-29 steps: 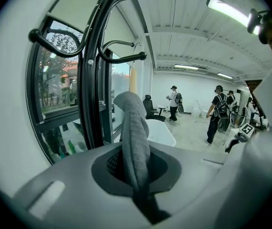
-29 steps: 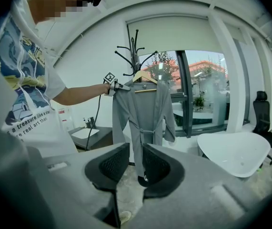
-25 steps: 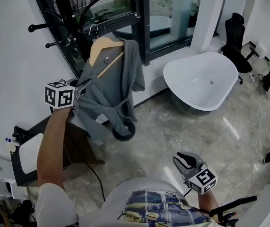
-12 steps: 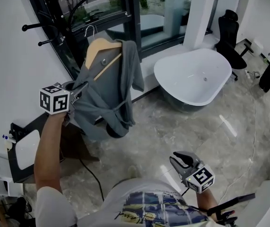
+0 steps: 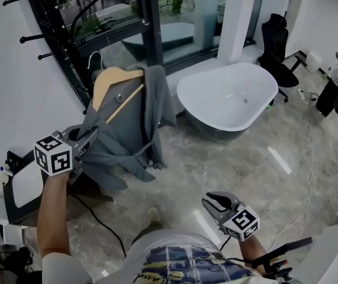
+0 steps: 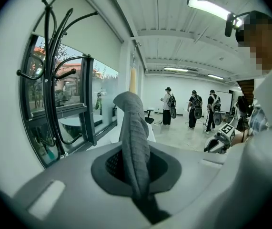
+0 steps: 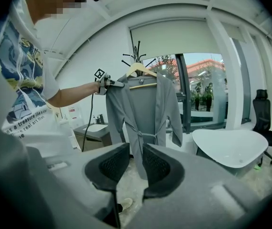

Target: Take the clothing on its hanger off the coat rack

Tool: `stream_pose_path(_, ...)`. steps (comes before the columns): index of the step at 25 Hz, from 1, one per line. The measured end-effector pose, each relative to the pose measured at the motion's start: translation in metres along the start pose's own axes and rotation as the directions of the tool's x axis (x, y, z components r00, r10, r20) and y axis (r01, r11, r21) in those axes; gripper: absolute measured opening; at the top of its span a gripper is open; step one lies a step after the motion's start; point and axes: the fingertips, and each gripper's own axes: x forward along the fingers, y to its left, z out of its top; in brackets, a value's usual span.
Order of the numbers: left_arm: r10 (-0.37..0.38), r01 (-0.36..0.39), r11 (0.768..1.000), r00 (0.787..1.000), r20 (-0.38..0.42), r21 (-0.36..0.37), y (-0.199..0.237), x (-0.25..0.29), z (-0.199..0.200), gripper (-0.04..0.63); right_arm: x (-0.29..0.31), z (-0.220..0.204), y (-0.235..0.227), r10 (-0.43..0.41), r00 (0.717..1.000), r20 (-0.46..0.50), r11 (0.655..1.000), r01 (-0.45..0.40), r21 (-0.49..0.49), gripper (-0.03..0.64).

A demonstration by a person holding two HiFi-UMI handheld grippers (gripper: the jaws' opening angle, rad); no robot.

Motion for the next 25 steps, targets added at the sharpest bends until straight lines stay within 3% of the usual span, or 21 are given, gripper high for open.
stream_pose_path(11,-0.040,0.040,0.999,0.999,0.009,0.008,-0.121,-0.043,-0.031,0.002,-0.022,-0.010,0.005,0.069,0.998,-0.003,0.996,-0.069,-0.051,0.087)
stream_pose_path(16,-0.053,0.052,0.999,0.999,0.014,0.015,-0.193,-0.065,-0.058,0.002,-0.043,-0.044,0.022,0.097,0.995,0.001,0.993,-0.097,-0.072,0.087)
stream_pose_path(25,-0.101,0.101,0.995,0.995,0.015,0.023,-0.235,-0.085,-0.050,0.002,-0.046,-0.013,0.019,0.108,0.994,-0.017,0.988,-0.109,-0.114,0.087)
